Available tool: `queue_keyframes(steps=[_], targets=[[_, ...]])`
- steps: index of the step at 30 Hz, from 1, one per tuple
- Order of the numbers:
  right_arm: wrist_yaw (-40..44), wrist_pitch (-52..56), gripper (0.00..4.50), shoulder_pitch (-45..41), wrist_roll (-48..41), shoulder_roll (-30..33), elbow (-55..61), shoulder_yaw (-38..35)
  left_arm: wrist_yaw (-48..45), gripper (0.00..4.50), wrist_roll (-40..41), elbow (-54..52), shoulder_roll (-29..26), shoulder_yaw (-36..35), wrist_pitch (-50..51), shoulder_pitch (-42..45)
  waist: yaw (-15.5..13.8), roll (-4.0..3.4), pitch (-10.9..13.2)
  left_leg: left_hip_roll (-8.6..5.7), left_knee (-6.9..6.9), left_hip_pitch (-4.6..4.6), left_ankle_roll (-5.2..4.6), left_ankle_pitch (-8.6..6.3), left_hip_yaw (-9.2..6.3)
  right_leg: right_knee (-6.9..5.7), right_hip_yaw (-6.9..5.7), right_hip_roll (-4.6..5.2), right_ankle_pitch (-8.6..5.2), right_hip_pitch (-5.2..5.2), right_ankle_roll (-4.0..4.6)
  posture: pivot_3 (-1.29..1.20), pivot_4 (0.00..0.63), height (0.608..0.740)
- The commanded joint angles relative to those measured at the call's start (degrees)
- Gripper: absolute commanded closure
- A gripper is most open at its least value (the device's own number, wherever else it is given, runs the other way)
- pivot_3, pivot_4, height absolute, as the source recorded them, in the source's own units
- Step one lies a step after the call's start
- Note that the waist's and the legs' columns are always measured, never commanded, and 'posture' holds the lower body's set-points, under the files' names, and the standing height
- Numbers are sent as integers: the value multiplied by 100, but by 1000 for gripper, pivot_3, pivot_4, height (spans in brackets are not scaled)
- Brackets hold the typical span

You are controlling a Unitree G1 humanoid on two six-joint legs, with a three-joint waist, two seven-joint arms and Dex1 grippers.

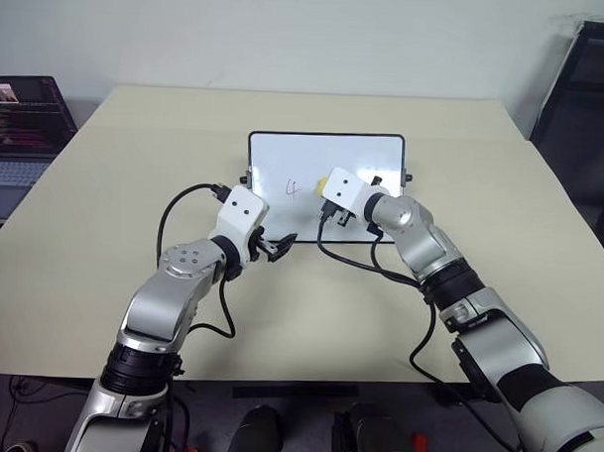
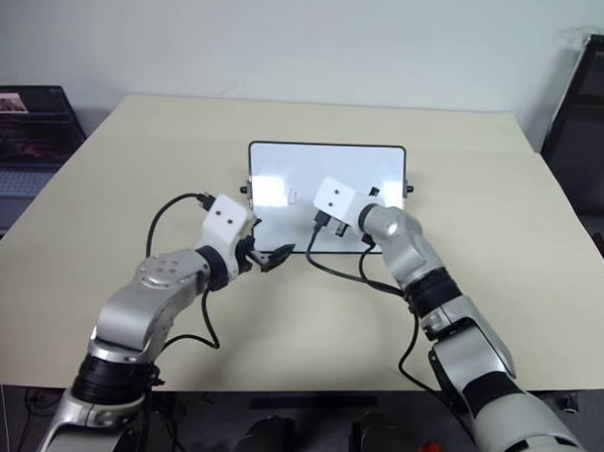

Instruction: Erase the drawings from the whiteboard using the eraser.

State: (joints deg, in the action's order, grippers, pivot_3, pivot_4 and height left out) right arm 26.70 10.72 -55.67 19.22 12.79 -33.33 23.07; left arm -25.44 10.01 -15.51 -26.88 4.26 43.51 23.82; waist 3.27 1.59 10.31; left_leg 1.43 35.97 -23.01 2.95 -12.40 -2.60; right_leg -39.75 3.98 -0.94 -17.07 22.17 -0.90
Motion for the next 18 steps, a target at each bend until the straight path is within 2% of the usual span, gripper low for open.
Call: queue_keyframes(steps=[1, 13, 18], targets=[[40, 8, 3299, 88, 57, 157, 169, -106, 23, 0, -31, -223, -47, -96, -62, 39, -1, 0, 0, 0, 0, 0, 0, 0, 0, 0, 0, 0, 0, 0, 0, 0, 150, 740], [349, 1176, 3300, 1644, -1465, 206, 3132, -1521, 422, 0, -10, -85, 121, -683, -520, -532, -24, 0, 1, 3, 0, -26, 0, 0, -21, 14, -2, 1, 0, 11, 1, 0, 150, 740], [321, 1406, 3300, 3046, -2111, 165, 4496, -1945, 297, 0, 299, -117, 292, -1096, -1095, -837, -63, 1, 0, 3, -1, -31, 2, -2, -28, 34, -11, 2, 0, 3, 0, 0, 150, 740]])
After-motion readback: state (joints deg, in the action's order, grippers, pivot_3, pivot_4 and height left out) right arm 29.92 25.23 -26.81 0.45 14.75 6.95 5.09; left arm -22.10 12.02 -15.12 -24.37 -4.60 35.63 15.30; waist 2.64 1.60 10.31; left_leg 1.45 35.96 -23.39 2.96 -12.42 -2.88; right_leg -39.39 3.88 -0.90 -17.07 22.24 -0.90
